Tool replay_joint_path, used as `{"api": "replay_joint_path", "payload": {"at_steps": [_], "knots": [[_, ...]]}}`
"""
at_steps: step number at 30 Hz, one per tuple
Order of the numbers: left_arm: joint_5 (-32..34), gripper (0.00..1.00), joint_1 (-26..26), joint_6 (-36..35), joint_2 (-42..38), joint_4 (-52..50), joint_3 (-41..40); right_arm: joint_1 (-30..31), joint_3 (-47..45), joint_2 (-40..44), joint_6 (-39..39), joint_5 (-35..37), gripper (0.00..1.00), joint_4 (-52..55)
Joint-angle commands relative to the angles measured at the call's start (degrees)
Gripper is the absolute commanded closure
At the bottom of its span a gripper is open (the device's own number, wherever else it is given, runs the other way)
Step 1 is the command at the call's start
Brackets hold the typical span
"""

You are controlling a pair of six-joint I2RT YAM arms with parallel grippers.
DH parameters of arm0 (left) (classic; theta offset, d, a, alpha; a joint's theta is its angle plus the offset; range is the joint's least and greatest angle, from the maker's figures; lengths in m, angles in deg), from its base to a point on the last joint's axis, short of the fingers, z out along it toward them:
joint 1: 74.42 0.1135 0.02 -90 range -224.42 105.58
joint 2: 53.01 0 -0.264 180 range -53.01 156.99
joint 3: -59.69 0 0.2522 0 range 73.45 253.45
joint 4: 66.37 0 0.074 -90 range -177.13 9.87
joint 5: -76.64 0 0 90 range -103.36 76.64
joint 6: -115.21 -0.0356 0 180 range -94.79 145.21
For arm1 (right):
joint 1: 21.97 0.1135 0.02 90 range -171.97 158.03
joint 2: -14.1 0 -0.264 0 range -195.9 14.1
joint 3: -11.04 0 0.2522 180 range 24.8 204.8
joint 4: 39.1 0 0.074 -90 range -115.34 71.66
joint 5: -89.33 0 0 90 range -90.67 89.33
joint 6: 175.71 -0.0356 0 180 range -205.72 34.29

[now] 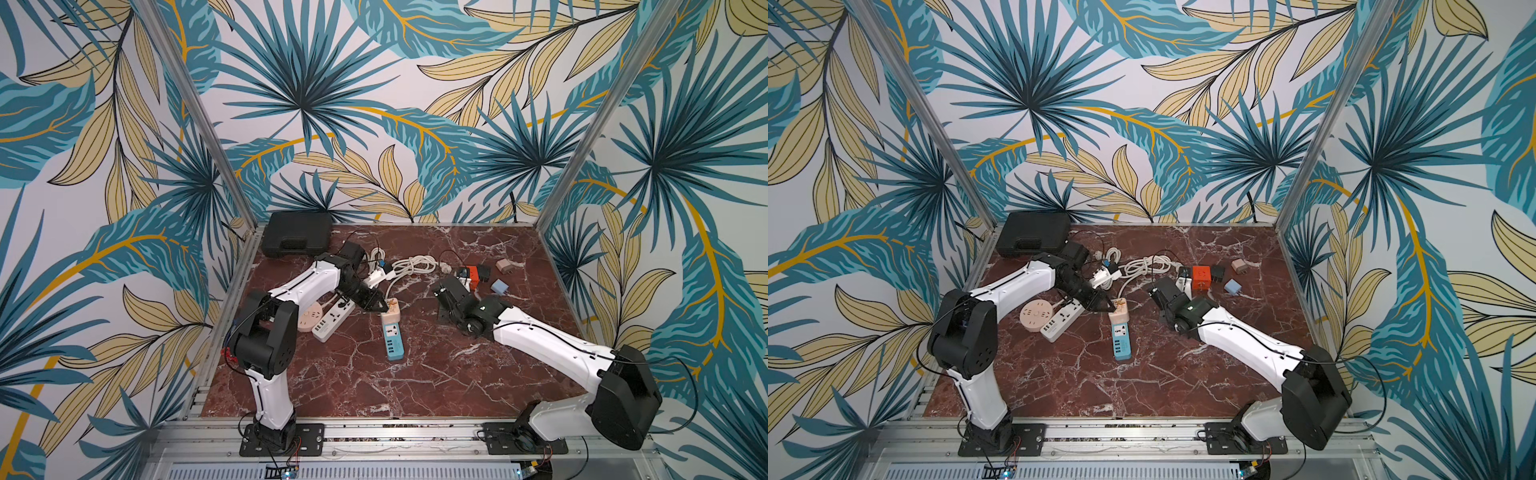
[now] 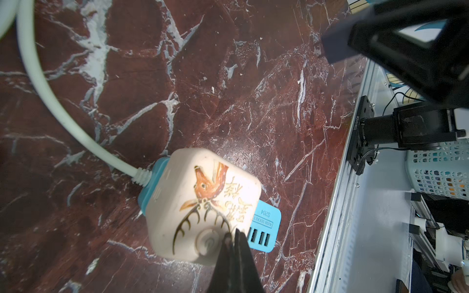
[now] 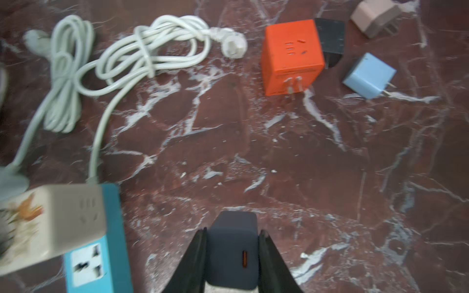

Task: Pull the plug off the socket
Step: Place the plug at the center of the board.

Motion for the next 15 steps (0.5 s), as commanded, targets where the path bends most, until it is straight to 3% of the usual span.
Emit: {"api": "replay_joint_path", "payload": {"at_steps": [1,7,15], "knots": [[6.48,1.00,0.35,-0.13,2.59,-1.78,-2.67,-3.75,-1.31,0.28,2.99,0.15,0.80,3.44],[6.47,1.00,0.40,-0.12,2.81,-1.78,-2.58,-10.18,0.49,-5.20,6.73,2.75,0.80,5.85],[6.47,1.00,0.38,-0.12,2.73,-1.83,-2.56,-11.44,7.67,-18.57,9.91,6.64,0.80,7.51]]}}
